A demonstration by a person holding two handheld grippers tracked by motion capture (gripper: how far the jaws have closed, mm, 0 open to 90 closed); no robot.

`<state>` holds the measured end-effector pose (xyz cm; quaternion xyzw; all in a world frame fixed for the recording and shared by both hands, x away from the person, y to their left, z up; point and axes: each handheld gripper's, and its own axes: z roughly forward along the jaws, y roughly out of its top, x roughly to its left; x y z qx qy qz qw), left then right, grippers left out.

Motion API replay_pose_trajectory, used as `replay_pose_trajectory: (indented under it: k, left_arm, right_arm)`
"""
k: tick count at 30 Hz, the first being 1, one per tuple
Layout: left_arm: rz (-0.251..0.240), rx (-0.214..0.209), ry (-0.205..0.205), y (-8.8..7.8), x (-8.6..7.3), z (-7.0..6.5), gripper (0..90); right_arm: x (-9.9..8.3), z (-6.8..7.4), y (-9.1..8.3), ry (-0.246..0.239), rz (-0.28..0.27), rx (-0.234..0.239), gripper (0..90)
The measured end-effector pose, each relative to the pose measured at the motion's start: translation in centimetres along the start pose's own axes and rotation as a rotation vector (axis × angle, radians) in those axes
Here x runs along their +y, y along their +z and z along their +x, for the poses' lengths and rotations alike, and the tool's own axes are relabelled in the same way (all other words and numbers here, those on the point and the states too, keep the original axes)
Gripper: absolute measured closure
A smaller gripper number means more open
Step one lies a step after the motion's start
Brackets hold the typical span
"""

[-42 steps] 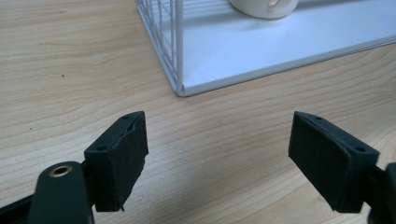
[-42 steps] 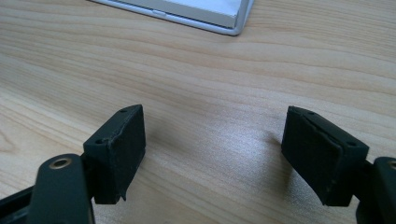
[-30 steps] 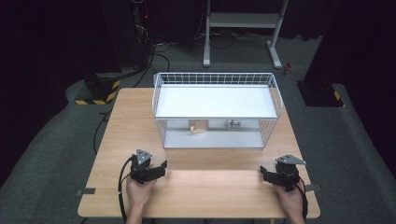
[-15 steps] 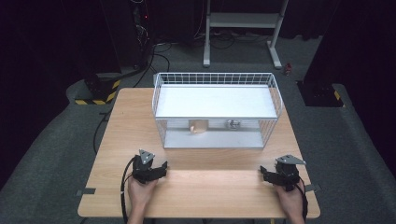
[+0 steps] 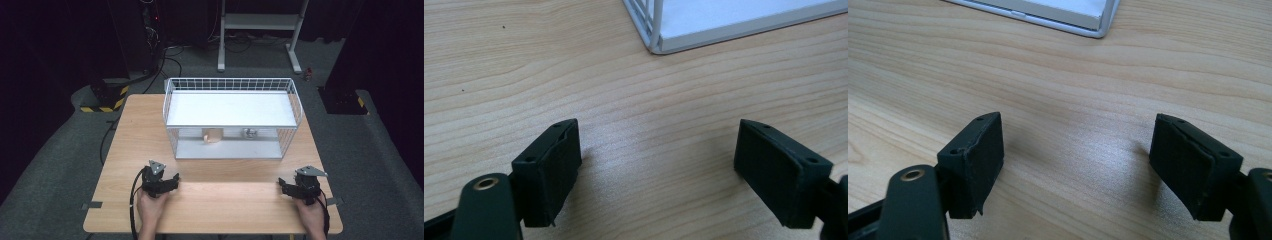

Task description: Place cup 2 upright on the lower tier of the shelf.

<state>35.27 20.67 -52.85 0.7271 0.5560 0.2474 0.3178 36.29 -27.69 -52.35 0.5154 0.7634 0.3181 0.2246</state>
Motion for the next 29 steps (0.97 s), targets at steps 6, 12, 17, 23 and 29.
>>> replay_pose_trajectory:
  k: [6, 12, 17, 23, 29]
  left_arm:
    - [0.000, 0.000, -0.001, 0.00, -0.01, 0.00, 18.8]
    - [-0.003, -0.004, -0.008, -0.01, -0.02, 0.04, 18.9]
    - [0.000, -0.001, -0.003, -0.01, -0.01, 0.01, 18.8]
    - [0.002, 0.001, -0.008, -0.01, -0.01, 0.01, 18.7]
    - [0.005, 0.007, -0.009, 0.04, 0.02, 0.02, 16.6]
  right_arm:
    - [0.00, 0.00, 0.00, 0.000, 0.000, 0.000, 21.7]
    - [0.00, 0.00, 0.00, 0.000, 0.000, 0.000, 21.7]
    - [0.00, 0.00, 0.01, 0.001, 0.000, 0.001, 21.7]
    - [0.01, 0.00, 0.01, 0.002, 0.000, 0.000, 21.7]
    - [0.04, -0.01, 0.04, 0.003, -0.001, -0.001, 21.8]
